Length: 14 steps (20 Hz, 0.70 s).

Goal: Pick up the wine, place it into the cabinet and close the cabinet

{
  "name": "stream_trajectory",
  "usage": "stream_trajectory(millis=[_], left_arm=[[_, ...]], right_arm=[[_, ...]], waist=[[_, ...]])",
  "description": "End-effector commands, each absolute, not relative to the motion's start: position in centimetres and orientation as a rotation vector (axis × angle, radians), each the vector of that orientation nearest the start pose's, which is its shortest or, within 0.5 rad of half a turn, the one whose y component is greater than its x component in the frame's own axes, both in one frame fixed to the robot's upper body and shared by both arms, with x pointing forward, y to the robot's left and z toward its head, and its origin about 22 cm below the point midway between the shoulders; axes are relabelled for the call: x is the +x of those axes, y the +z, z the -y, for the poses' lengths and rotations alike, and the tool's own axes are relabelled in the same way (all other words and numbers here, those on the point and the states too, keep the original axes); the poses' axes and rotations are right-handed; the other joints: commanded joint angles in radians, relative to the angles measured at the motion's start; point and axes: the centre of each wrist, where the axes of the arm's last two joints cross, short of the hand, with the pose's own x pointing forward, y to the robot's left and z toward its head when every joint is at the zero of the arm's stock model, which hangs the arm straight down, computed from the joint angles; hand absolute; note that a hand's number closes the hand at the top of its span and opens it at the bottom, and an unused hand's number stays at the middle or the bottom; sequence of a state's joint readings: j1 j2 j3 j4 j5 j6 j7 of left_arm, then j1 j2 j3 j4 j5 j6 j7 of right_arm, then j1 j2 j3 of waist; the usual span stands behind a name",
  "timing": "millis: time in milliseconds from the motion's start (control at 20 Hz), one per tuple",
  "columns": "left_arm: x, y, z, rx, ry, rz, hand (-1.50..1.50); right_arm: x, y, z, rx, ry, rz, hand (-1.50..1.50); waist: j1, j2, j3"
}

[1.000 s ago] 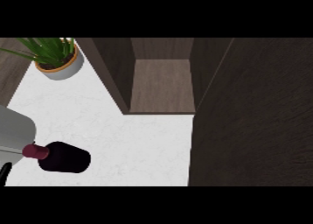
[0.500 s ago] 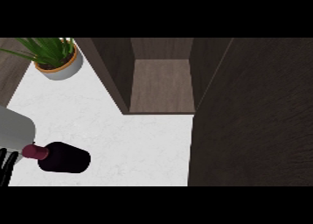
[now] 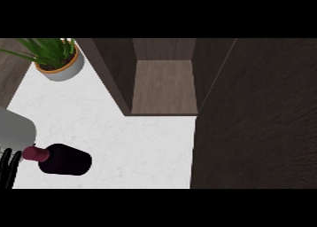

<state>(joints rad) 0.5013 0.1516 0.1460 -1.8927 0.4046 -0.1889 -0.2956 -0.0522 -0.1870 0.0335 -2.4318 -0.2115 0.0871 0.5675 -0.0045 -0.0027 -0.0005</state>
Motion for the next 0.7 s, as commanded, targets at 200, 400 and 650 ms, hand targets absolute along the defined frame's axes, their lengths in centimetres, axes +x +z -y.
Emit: stream_trajectory(millis=[200,400,650], left_arm=[[13.1,-3.2,-32.6,-0.023,0.242,1.772,-1.5],[13.9,-3.8,-31.9,-0.035,0.204,1.76,-1.5],[13.5,-4.4,-33.3,-0.063,0.206,1.771,-1.5]], right_arm=[[12.5,21.3,23.5,0.258,0.292,1.953,-1.5],[13.7,21.1,24.0,0.251,0.297,1.938,-1.5],[12.2,21.3,22.6,0.249,0.294,1.932,-1.5]], waist=[[-0.007,0.001,0.0],[-0.002,0.001,0.001],[-0.002,0.0,0.0]])
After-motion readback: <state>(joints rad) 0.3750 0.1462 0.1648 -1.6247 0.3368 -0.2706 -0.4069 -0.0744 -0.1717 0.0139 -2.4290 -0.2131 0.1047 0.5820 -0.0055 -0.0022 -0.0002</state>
